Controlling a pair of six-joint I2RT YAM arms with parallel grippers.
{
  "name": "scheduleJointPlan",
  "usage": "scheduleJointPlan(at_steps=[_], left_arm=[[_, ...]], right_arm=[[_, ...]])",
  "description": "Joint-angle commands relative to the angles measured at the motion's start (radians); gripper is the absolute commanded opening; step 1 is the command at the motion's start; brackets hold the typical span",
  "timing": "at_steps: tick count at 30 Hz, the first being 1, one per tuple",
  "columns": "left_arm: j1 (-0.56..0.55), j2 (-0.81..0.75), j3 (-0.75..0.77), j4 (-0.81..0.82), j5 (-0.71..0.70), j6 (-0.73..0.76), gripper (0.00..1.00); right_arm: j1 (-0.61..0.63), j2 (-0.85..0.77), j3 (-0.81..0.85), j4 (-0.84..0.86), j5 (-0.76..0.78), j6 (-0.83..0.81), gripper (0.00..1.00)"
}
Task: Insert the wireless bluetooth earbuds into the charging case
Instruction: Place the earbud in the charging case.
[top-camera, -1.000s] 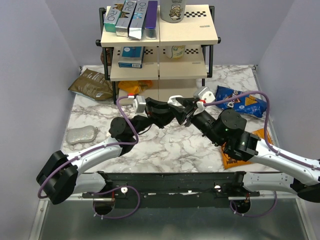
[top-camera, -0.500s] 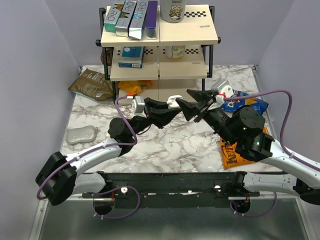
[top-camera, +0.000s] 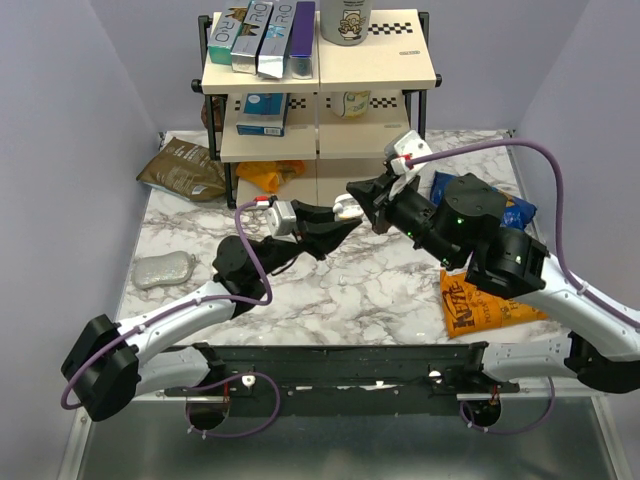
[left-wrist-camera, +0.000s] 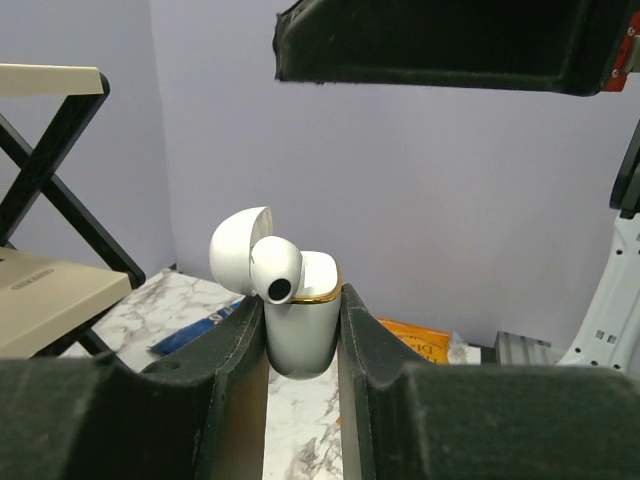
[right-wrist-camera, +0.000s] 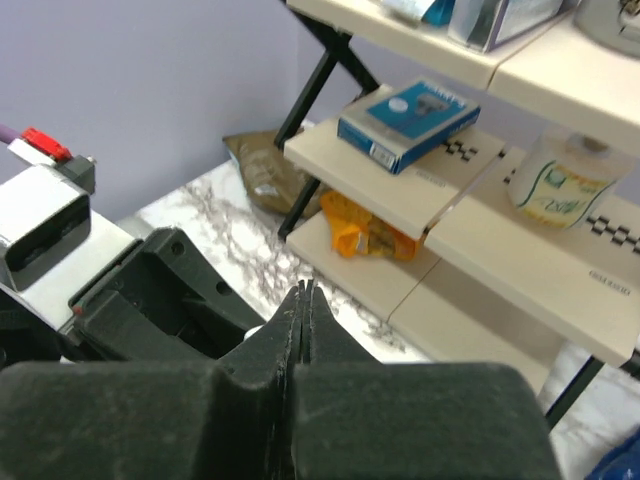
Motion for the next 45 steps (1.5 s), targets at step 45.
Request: scheduleJointPlan(at_steps=[45], left_arm=[[-0.012,-0.088,-0.013,-0.079,-0.071,0.138,0.0]], right_arm=[[0.021,0.133,0.109,-0.266,-0.009,0.125,0.01]])
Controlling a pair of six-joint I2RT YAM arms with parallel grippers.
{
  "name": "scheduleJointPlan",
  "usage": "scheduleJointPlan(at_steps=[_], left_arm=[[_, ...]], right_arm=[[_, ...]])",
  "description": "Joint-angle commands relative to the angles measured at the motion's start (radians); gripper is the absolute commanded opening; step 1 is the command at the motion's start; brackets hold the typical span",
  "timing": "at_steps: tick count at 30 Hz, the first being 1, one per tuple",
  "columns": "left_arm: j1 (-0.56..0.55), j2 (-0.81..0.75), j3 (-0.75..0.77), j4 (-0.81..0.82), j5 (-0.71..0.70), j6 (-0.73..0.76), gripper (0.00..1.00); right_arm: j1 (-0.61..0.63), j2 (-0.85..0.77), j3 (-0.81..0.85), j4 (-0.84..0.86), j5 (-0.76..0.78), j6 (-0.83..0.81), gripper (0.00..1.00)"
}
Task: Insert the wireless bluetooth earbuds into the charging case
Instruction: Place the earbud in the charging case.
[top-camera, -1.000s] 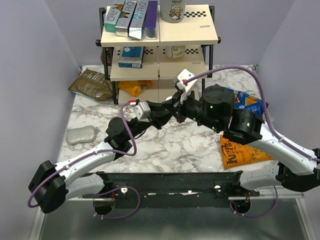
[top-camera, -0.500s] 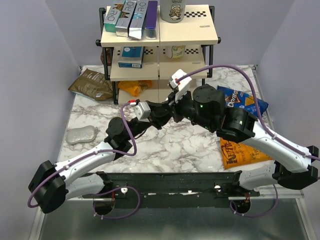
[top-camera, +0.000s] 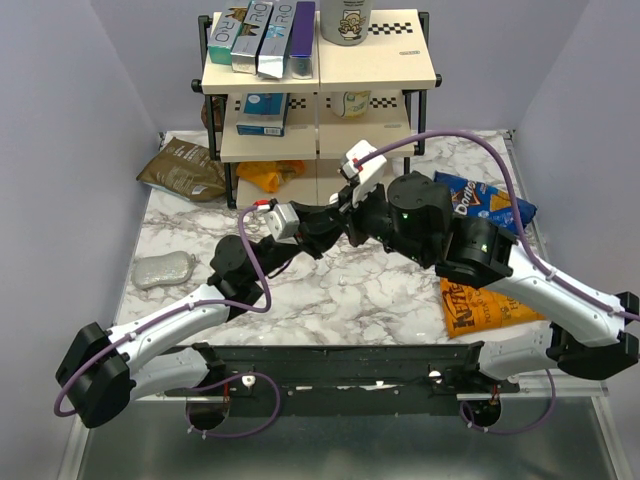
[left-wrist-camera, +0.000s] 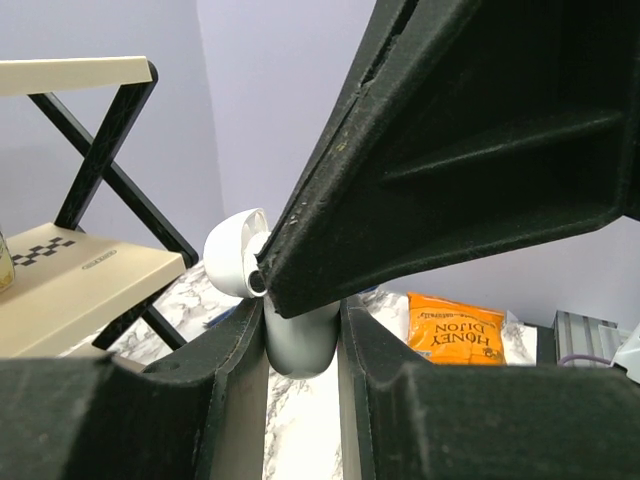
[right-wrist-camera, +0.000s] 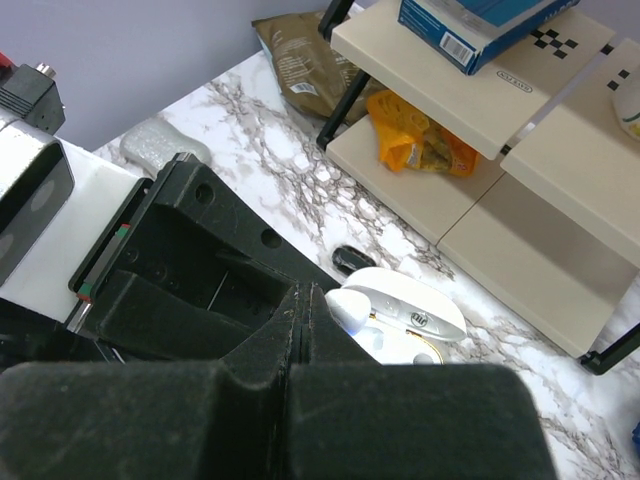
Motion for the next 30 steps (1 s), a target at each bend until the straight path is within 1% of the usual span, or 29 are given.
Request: scheduleJointPlan(at_steps=[1,16,21,22,27,30], left_arm=[[-0.005,-0.026,-0.013,0.056,-0.009,-0.006,0.0],[-0.004,-0.037,-0.019,0.066,-0.012,-0.015,0.0],[-0.005,-0.033,-0.019,0.063,-0.008,-0.015,0.0],[-0.004,-0.033,-0.018,0.062,-0.008,-0.015,0.0],[-0.004,-0.033,-0.022,0.052,-0.004,-0.006,0.0],[-0.005,-0.031,-0.024,0.049,-0.006,-0.004,0.0]], right_arm=[[0.002,-0.035,-0.022,-0.023,0.02,-0.002,0.01],[0.002,-0.079,-0.07,-0.012,0.045,-0.002,0.01],[0.002,-0.114,-0.087,0.048,-0.035,-0.011,0.01],[0.002,-0.113,-0.073,0.049,-0.041,-0.009,0.01],[0.004,-0.073,-0.001,0.025,-0.044,-0.023,0.06],[0.004,-0.032,0.044,-0.001,-0.049,-0.026,0.07]])
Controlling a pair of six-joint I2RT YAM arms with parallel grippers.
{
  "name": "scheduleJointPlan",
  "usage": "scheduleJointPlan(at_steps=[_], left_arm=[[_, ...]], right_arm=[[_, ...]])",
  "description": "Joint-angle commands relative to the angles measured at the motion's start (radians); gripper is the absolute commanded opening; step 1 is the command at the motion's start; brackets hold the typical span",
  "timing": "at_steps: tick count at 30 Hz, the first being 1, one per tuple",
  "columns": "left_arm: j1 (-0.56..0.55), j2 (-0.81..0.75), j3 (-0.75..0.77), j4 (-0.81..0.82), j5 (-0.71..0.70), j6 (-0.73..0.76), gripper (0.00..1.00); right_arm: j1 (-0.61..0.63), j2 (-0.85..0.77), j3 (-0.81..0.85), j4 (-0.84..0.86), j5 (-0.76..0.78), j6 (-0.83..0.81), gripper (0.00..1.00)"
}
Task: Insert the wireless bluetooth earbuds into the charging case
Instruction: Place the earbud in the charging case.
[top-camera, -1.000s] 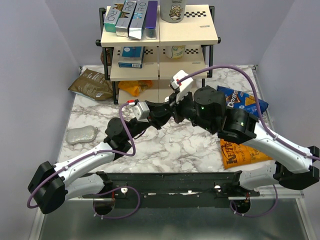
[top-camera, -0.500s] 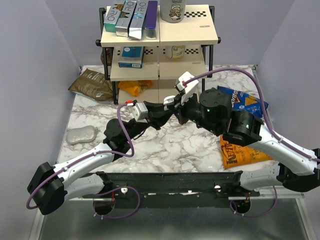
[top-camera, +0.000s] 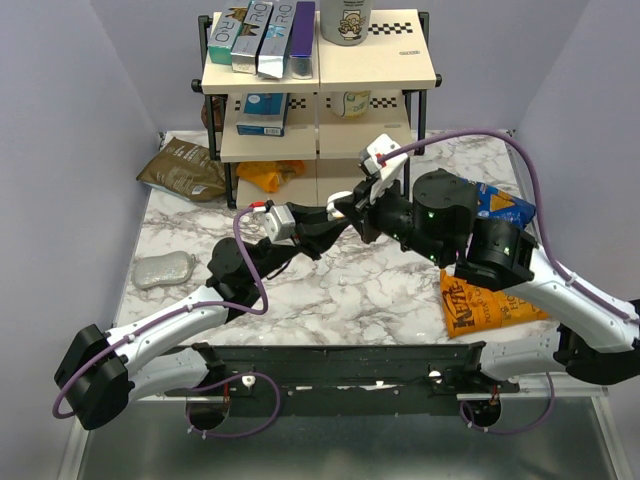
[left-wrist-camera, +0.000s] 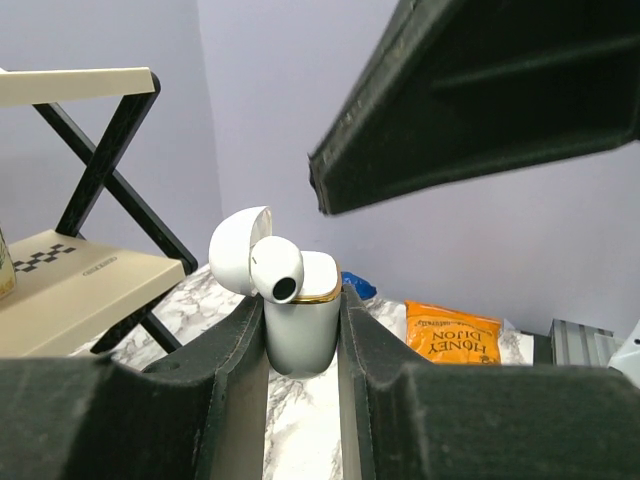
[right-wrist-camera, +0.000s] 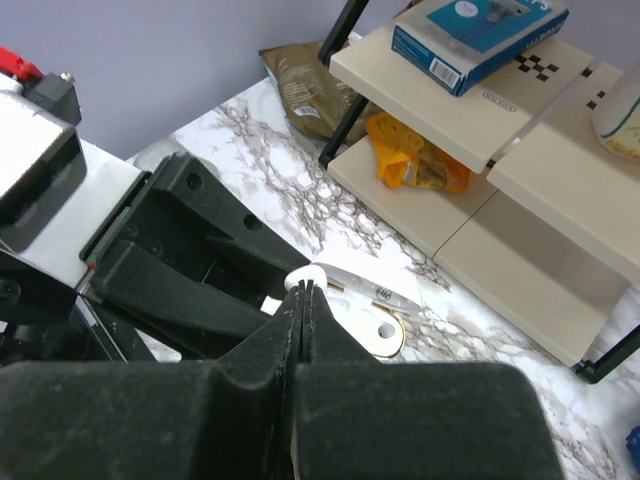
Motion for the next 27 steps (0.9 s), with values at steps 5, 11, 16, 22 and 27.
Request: scheduleJointPlan(at_steps=[5,11,16,22,27], left_arm=[[-0.004,-0.01,-0.011,0.03,0.002,0.005,0.0],[-0.004,-0.01,-0.012,0.032,0.004,0.005,0.0],[-0.004,-0.012,-0.012,0.036,0.002,0.005,0.0],[-0.004,-0.016,-0.012,0.033,-0.001,0.005,0.0],[-0.004,-0.024,-0.014,0.028,-0.007,0.011,0.0]], right_arm=[[0.004,0.112,0.129,-0.053,-0.026,-0.013,0.08],[0.006,0.175,0.202,-0.128,0.022,-0.013,0.08],[0.006,0.18,0.2,-0.147,0.048,-0.006,0.08],[0.006,0.166,0.179,-0.153,0.053,0.002,0.08],[0.006,0.151,0.156,-0.154,0.046,0.002,0.08]])
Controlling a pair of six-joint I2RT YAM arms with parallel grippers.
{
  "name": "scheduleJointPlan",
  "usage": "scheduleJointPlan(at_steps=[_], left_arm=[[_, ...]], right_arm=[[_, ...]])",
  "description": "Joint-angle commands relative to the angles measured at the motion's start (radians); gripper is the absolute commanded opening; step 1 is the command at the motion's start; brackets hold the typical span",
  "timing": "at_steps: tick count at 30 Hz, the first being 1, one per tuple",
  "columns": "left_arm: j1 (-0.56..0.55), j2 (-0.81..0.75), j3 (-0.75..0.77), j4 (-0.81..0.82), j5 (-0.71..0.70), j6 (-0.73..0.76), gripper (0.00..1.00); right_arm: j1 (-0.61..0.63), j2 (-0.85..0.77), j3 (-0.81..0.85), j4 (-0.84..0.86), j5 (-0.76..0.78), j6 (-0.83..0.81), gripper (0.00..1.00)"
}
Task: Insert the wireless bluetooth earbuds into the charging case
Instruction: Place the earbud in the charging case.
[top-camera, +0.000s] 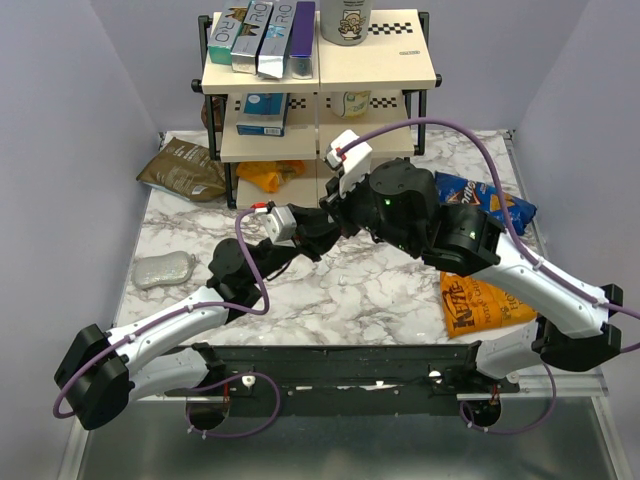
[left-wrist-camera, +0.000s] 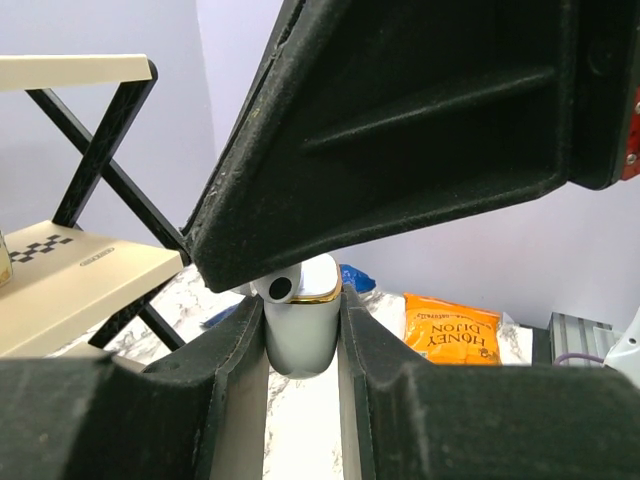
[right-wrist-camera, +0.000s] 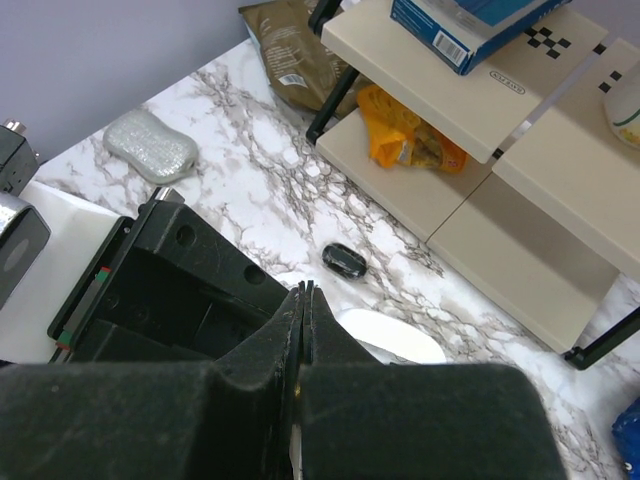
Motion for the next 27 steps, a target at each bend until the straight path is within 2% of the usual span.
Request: scheduleJointPlan(at_steps=[1,4,7,8,11,19,27], left_arm=[[-0.004,-0.023,0.0,0.027,-0.006,0.012,0.0],[-0.005,-0.021,0.009,0.006,-0.004,0.015,0.0],[-0.004,-0.015,0.023,-0.019,0.002,0.016,0.0],[-0.004,-0.013,0.026,-0.028,0.002,0.015,0.0],[-0.004,-0.013,0.025,-0.039,0.002,0.018,0.0],[-0.004,-0.018,0.025,-0.048,0.0,0.025,0.0],[-0.004,-0.021,0.029,-0.057,-0.012,0.022,0.0]], right_arm=[[0.006,-0.025,-0.016,-0.042,0.014,0.002,0.08],[0.006,-0.03,-0.013,-0.039,0.013,-0.001,0.11],[0.007,-0.025,0.013,-0.047,0.017,-0.009,0.22],[0.007,-0.02,0.022,-0.051,0.025,-0.013,0.29],[0.012,0.004,0.077,-0.09,0.056,-0.017,0.37],[0.035,0.058,0.146,-0.179,0.175,-0.069,0.44],[0.056,0.081,0.151,-0.206,0.246,-0.072,0.56]])
